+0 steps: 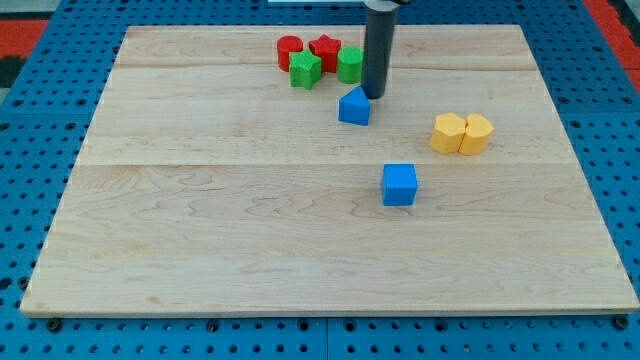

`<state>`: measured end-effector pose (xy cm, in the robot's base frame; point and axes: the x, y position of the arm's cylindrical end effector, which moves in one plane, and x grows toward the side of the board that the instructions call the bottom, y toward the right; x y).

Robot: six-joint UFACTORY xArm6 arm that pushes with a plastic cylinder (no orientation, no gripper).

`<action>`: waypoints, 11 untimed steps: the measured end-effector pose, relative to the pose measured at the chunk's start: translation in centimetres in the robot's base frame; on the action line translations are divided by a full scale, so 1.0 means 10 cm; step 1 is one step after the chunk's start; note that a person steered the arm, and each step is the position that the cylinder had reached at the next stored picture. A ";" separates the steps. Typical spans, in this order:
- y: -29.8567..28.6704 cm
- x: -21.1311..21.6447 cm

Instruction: Push the blue triangle at the center

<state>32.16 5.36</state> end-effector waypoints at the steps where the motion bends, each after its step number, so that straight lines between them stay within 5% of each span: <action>1: -0.21 0.10; 2: -0.21 0.61; 4: -0.84 0.83; 7: 0.16 0.73; 8: 0.31 1.37; 11: -0.19 0.99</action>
